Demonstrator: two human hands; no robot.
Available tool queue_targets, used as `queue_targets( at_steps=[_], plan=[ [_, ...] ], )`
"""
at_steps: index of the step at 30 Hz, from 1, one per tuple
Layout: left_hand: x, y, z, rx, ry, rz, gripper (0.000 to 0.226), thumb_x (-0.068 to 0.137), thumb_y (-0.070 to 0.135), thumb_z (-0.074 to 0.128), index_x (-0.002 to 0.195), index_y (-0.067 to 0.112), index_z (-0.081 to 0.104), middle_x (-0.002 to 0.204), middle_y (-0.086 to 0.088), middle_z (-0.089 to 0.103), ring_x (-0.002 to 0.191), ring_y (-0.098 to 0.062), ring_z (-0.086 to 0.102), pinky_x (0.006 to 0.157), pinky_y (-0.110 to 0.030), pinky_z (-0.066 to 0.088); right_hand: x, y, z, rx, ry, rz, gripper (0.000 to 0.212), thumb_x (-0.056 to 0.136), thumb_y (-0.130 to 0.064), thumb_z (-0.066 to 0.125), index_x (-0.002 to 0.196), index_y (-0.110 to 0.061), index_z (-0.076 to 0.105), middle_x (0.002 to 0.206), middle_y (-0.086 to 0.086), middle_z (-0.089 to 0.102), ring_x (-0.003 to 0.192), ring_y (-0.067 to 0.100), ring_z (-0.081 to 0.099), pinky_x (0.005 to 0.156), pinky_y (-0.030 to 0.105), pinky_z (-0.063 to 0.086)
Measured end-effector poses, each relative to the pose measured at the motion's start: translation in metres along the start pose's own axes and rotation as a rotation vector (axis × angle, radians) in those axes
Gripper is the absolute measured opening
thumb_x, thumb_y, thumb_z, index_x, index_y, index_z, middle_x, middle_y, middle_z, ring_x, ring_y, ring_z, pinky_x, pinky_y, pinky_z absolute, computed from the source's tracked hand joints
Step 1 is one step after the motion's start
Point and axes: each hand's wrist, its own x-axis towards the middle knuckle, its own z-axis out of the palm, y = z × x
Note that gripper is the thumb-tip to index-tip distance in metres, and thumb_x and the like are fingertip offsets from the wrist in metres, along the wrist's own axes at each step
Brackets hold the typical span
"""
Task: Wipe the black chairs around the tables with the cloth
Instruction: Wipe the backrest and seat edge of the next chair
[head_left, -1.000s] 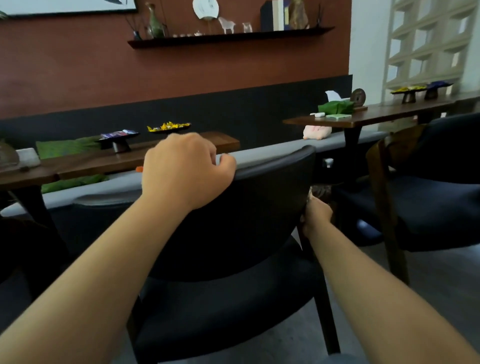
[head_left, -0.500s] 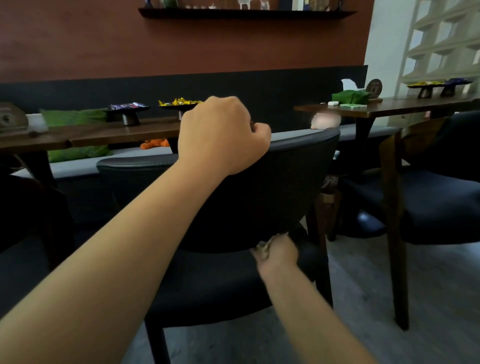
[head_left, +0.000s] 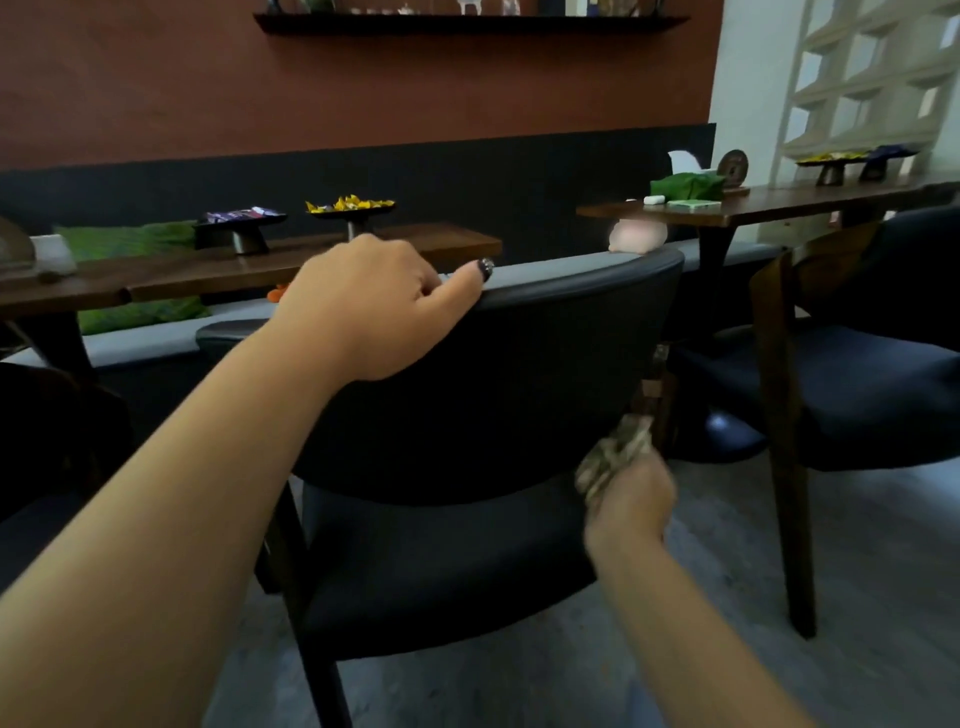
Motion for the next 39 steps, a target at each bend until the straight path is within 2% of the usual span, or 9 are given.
queue_targets(
  at_steps=[4,10,14,18,23,27,29,33,39],
  plan=[
    [-0.005,0.007,0.003,0.078,0.115,0.01,0.073,0.09,0.067,0.017,0.049,0.019,0.053,0.043,0.002,0.044,0.043,-0.017,0.046,0.046,-0.024,0.025,0.057,-0.06,0.035,0.019,-0.002,-0.247,0.028,0.095,-0.023,0.05,0.112,-0.012,0.069,0.104,0.004,0.07,0.098,0.021,0.065,0.091,0.034,0.051],
    [-0.005,0.009,0.004,0.06,0.134,0.007,0.069,0.098,0.056,0.028,0.045,0.015,0.046,0.043,-0.001,0.04,0.043,-0.02,0.044,0.046,-0.023,0.022,0.074,-0.053,0.047,-0.141,0.086,-0.186,0.029,0.095,-0.023,0.05,0.11,-0.011,0.071,0.107,0.006,0.07,0.105,0.021,0.063,0.092,0.038,0.052],
    [-0.006,0.009,0.005,0.049,0.156,-0.013,0.07,0.097,0.054,0.032,0.042,0.013,0.045,0.041,-0.001,0.037,0.04,-0.02,0.041,0.045,-0.022,0.021,0.021,-0.011,0.044,-0.137,0.247,-0.285,0.034,0.098,-0.014,0.039,0.118,-0.009,0.066,0.111,0.007,0.067,0.1,0.018,0.061,0.082,0.018,0.047],
    [-0.007,0.01,0.005,0.059,0.183,-0.009,0.07,0.093,0.057,0.029,0.043,0.013,0.047,0.042,-0.002,0.038,0.042,-0.02,0.042,0.045,-0.023,0.021,-0.045,0.051,0.053,0.009,0.182,-0.144,0.043,0.099,-0.015,0.035,0.14,-0.025,0.044,0.133,0.008,0.056,0.119,0.025,0.057,0.103,0.043,0.045],
    [-0.011,0.01,0.004,0.04,0.189,-0.011,0.07,0.094,0.058,0.027,0.049,0.013,0.055,0.043,-0.002,0.041,0.042,-0.02,0.043,0.044,-0.023,0.022,-0.121,0.112,0.079,-0.047,-0.004,0.003,0.075,0.096,0.0,0.038,0.152,-0.031,-0.002,0.16,0.001,0.012,0.142,0.018,0.027,0.117,0.042,0.025],
    [-0.01,0.009,0.004,0.026,0.18,0.0,0.07,0.096,0.058,0.027,0.048,0.013,0.053,0.044,-0.003,0.043,0.045,-0.02,0.044,0.046,-0.024,0.022,-0.103,0.072,0.036,-0.045,0.002,-0.057,0.062,0.09,-0.047,0.046,0.147,-0.035,0.027,0.14,0.007,0.047,0.122,0.027,0.052,0.106,0.05,0.04],
    [-0.01,0.009,0.005,0.029,0.18,-0.008,0.07,0.094,0.059,0.026,0.047,0.014,0.051,0.042,0.001,0.041,0.042,-0.018,0.044,0.045,-0.023,0.023,-0.075,0.022,0.015,-0.045,0.055,-0.25,0.084,0.07,-0.079,0.043,0.141,-0.036,0.038,0.129,0.005,0.054,0.111,0.024,0.058,0.096,0.044,0.046],
    [-0.011,0.008,0.008,0.047,0.212,-0.014,0.07,0.095,0.059,0.028,0.047,0.014,0.053,0.042,0.0,0.041,0.042,-0.019,0.044,0.045,-0.023,0.022,0.015,-0.057,0.021,-0.024,0.034,-0.51,0.05,0.092,-0.043,0.041,0.139,-0.029,0.045,0.134,-0.003,0.055,0.12,0.013,0.054,0.105,0.039,0.041],
    [-0.007,0.006,0.007,0.015,0.201,0.003,0.069,0.094,0.058,0.031,0.047,0.014,0.054,0.042,0.0,0.04,0.043,-0.018,0.044,0.046,-0.023,0.022,0.086,-0.078,0.055,-0.217,-0.07,-0.314,0.033,0.092,-0.029,0.043,0.109,-0.02,0.069,0.107,0.006,0.07,0.103,0.023,0.064,0.097,0.046,0.049]
  ],
)
